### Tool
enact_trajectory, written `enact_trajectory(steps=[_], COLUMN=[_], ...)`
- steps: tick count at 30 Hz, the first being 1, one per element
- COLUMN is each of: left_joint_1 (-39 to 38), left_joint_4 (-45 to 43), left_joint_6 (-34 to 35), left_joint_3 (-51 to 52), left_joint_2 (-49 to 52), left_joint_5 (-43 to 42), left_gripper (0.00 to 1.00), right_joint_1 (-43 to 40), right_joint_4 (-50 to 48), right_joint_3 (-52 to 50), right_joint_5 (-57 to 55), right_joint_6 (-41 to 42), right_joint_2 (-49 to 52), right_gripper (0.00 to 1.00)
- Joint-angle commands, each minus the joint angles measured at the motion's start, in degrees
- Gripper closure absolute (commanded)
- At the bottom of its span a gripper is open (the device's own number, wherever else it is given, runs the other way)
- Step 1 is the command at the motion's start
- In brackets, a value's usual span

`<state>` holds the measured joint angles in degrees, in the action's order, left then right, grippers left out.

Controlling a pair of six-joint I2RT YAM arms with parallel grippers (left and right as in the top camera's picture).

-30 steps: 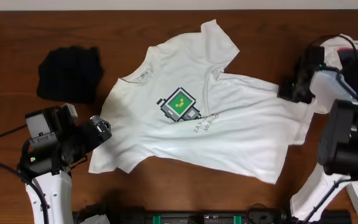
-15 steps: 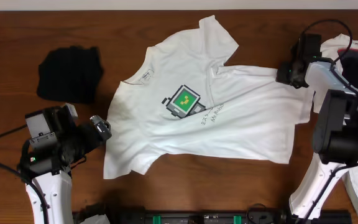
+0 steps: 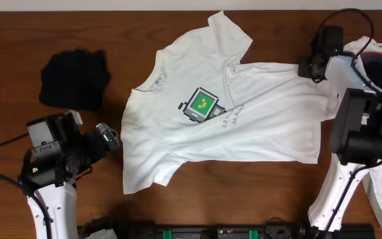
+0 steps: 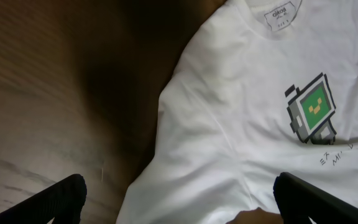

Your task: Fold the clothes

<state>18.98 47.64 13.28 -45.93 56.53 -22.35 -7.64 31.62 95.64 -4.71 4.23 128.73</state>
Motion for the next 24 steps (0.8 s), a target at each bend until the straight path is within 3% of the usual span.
enact_trajectory(steps=[1,4,8,12,24], left_joint_1=[-0.15,-0.15,-0.15,-0.15,-0.15], left_joint_4=[0.09,0.07,0.09,0.09,0.09], left_joint_6=[-0.59,-0.57,-0.57,-0.57,-0.59], left_joint_3=[-0.9,-0.9,-0.9,-0.9,-0.9], left_joint_2=[0.04,0.04,0.04,0.04,0.04], left_joint_5=[-0.37,-0.37,-0.37,-0.35,-0.37], left_gripper=[0.02,0.02,0.02,0.02,0.02], right_joint_1=[0.0,-0.22,-1.84,-4.46,-5.51], right_joint_4=[7.61,18.56,28.5,34.95,55.54], right_joint_3=[8.94,15.23,19.28,19.34,18.4], right_joint_5=[0.74,0.92,4.26,13.88,12.44], right_joint_6=[-0.9,0.92,3.06,2.99,3.04], right_joint_2=[-0.37,-1.7,-4.85,-9.94,-17.51], right_gripper=[0.89,0.79,0.74,0.71,0.71])
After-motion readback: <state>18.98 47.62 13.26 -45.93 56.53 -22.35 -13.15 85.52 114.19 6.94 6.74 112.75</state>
